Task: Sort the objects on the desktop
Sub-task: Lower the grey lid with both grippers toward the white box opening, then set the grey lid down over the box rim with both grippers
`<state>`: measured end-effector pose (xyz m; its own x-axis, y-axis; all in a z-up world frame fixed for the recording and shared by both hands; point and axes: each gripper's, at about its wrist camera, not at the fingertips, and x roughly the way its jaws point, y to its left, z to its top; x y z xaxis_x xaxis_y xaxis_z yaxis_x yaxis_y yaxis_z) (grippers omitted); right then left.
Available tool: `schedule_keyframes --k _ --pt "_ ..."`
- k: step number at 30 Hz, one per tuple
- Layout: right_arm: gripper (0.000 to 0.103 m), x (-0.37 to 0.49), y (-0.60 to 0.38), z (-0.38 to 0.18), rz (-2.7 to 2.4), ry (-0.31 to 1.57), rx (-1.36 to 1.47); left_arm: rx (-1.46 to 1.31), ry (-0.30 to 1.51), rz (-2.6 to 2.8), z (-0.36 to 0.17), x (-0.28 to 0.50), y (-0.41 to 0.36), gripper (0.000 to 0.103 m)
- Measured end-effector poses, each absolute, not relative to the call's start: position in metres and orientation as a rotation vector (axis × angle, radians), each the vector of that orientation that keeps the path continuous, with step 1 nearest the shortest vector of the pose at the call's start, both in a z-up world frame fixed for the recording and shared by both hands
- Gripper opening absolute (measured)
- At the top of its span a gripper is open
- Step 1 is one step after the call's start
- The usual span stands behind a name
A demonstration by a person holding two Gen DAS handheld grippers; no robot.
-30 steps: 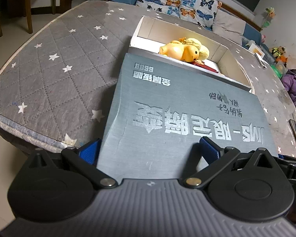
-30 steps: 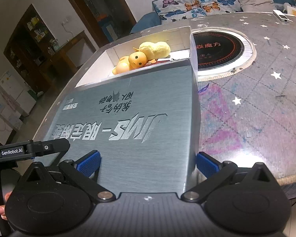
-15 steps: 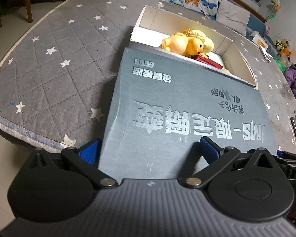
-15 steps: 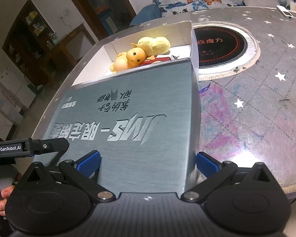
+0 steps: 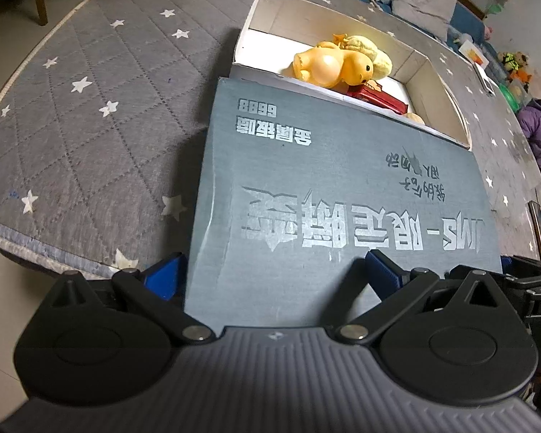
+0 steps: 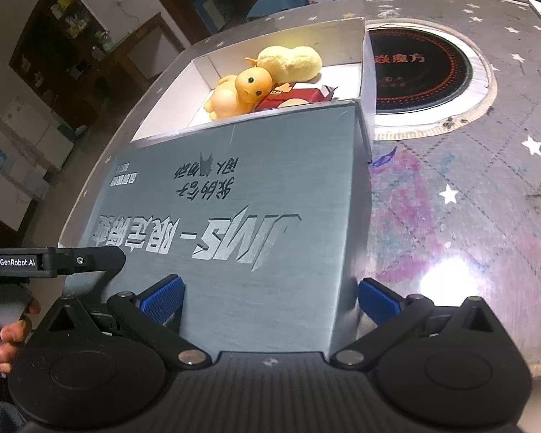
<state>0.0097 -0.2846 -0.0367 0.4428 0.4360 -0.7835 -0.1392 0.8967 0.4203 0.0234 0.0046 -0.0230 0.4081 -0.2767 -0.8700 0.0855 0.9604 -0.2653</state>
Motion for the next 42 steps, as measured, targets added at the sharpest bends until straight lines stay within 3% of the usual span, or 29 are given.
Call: schedule_keyframes --k 42 --pt "0.103 0.052 -0.285 -0.035 0.447 1.25 0.267 -0.127 1.335 -0.339 -0.026 0.07 0.0 0.103"
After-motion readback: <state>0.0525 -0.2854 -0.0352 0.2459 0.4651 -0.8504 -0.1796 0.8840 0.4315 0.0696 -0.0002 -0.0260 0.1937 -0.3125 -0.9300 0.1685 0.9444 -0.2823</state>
